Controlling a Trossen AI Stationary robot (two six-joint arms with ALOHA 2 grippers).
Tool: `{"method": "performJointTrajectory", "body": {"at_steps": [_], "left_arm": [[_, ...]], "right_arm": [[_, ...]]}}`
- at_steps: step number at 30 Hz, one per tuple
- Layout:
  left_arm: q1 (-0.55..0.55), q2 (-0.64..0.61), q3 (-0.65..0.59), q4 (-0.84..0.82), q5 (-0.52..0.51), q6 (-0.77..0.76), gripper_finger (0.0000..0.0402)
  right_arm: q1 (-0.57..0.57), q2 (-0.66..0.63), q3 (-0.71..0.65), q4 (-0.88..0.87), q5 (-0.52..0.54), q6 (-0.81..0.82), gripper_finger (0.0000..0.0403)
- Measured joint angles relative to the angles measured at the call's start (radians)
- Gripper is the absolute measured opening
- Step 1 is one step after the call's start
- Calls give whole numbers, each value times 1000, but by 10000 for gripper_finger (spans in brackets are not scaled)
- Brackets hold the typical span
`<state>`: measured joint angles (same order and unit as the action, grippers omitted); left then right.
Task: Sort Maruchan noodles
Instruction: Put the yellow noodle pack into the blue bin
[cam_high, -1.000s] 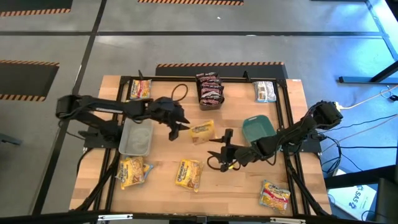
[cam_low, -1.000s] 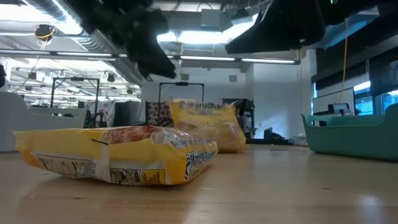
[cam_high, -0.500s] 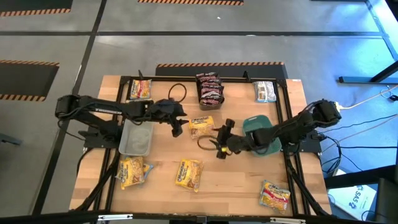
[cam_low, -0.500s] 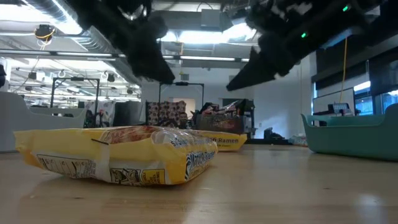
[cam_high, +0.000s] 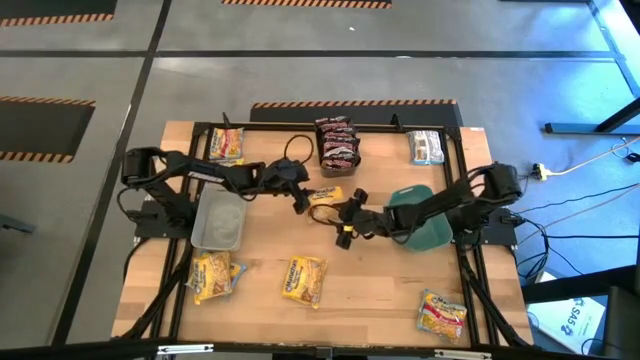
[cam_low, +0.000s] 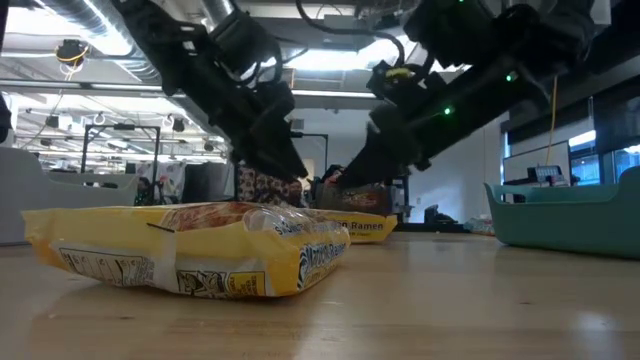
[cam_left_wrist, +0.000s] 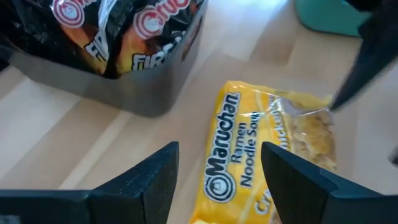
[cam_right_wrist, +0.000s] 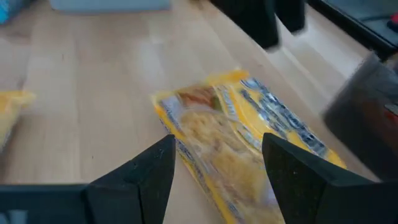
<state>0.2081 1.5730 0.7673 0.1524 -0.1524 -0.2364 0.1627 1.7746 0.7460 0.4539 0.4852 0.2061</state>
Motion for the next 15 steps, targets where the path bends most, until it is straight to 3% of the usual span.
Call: {"method": "performJointTrajectory", "body": {"at_steps": [5,15], "left_arm": [[18,-1,0,2,-1,-24,221],[11,-1,0,-3,8,-46,220]], "right_arm": [[0,62,0,63,-2,-4,225],[57,89,2,-11,-50,-58,225]]}}
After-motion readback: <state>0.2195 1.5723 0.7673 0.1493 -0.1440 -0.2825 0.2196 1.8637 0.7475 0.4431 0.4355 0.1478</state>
